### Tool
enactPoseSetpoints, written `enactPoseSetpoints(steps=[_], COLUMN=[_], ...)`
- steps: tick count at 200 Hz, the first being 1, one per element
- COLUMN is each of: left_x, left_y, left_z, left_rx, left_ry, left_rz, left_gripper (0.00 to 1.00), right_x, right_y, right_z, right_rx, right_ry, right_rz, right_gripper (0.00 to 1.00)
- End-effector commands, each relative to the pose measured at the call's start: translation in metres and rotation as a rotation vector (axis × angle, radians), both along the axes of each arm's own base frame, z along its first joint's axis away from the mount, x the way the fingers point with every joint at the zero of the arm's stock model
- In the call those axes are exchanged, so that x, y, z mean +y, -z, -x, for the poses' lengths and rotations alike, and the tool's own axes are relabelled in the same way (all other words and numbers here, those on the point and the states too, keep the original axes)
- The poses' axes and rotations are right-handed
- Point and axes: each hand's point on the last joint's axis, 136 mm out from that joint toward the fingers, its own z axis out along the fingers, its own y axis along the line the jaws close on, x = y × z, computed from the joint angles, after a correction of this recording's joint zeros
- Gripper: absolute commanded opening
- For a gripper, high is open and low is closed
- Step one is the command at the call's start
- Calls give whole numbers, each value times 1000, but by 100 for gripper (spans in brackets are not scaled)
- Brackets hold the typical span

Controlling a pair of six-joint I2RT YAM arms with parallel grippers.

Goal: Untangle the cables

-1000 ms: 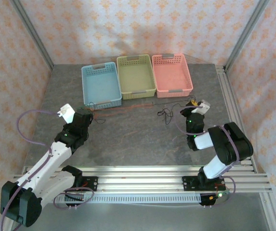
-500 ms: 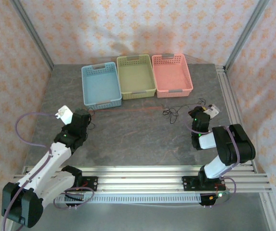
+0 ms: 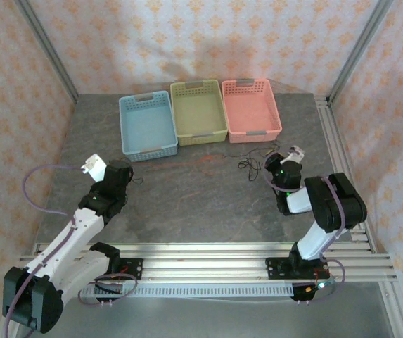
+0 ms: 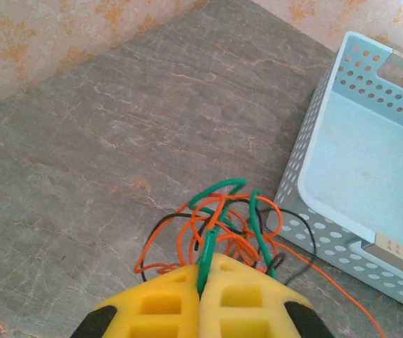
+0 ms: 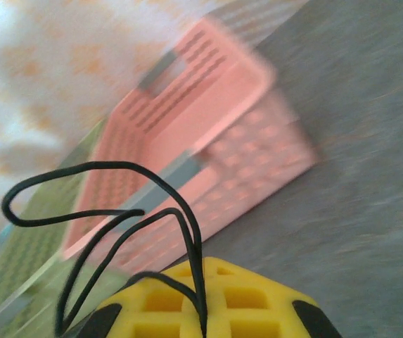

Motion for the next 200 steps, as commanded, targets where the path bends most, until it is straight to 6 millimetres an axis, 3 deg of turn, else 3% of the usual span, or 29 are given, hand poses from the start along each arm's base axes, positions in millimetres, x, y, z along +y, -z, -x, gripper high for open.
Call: enactPoseSetpoints(steps=[1, 26, 50, 82, 120, 148, 162, 188, 200], left_x=[2, 0, -2, -9, -28, -49, -59, -72, -78], left_y=[-4, -3, -3, -2, -5, -8, -9, -11, -13], left_z=[-4, -5, -7, -11, -20, -29, -32, -36, -38], left_rx=[-23, -19, -22, -14, -32, -66, -83, -108, -124], left_ry=[-9, 1, 16, 50, 162, 274, 326, 396, 423], left_rz=[0, 2, 11, 26, 74, 129, 152, 183, 198], left_gripper=[0, 0, 0, 0, 0, 0, 0, 23, 46], right_x=[73, 129, 163, 185, 189, 186, 179, 167, 162], right_y=[-43, -51, -59, -99, -144, -129, -104, -59, -46], right_z=[4, 23, 43, 70, 94, 96, 89, 77, 72], right_rx=[-150, -154, -153, -202, -233, -202, -172, -124, -132], right_ry=[-316, -515, -625, -710, -766, -765, -718, -620, -580], right_rz=[4, 109, 242, 297, 276, 303, 348, 345, 335], right_gripper=[0, 0, 0, 0, 0, 0, 0, 0, 0])
